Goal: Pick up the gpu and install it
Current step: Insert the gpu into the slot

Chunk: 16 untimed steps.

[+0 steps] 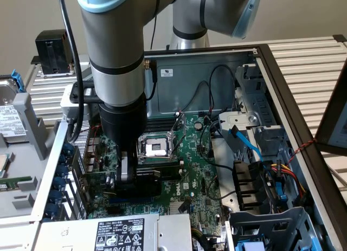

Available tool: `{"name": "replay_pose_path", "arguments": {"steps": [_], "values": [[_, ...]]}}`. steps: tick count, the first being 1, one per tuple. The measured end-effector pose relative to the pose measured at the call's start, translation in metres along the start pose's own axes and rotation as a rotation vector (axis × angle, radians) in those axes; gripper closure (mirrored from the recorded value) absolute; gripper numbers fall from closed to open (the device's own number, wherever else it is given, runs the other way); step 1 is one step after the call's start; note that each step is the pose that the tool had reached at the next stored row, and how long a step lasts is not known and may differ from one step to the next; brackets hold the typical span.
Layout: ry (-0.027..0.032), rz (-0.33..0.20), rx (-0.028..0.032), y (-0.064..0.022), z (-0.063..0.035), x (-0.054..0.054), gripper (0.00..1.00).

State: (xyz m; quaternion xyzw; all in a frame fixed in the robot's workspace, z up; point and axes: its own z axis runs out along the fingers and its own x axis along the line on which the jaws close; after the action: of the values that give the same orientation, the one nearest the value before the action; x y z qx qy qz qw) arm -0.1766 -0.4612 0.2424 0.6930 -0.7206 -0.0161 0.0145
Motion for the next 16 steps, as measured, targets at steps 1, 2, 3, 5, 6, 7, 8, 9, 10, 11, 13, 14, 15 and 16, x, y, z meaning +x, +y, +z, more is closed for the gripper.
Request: {"name": "replay_pose_path", "arguments": {"steps": [1, 2, 3, 5, 6, 7, 8, 9, 10, 11, 13, 14, 15, 16], "values": [[0.0, 0.0, 0.0001, 0.0, 0.0002, 0.0, 0.73], [0.0, 0.0, 0.0002, 0.0, 0.0003, 0.0, 0.73], [-0.0001, 0.0, 0.0003, 0.0002, 0.0004, 0.0, 0.73], [-0.0002, 0.0, 0.0005, 0.0006, 0.0005, 0.0, 0.73], [-0.0002, 0.0, 0.0003, 0.0007, 0.0005, 0.0, 0.73], [-0.0002, 0.0, 0.0003, 0.0009, 0.0005, 0.0, 0.73], [-0.0002, 0.0, 0.0003, 0.001, 0.0005, 0.0, 0.73], [-0.0001, 0.0, 0.0003, 0.0011, 0.0006, 0.0, 0.73], [-0.0001, 0.0, 0.0002, 0.0012, 0.0006, 0.0, 0.73], [-0.0001, 0.0, 0.0002, 0.0012, 0.0006, 0.0, 0.73], [-0.0001, 0.0, 0.0003, 0.0013, 0.0008, 0.0001, 0.73], [-0.0002, 0.0, 0.0002, 0.0014, 0.0009, 0.0001, 0.73], [-0.0001, 0.0, 0.0002, 0.0014, 0.0009, 0.0001, 0.73], [-0.0001, -0.001, 0.0002, 0.0014, 0.0009, 0.0001, 0.73]]}}
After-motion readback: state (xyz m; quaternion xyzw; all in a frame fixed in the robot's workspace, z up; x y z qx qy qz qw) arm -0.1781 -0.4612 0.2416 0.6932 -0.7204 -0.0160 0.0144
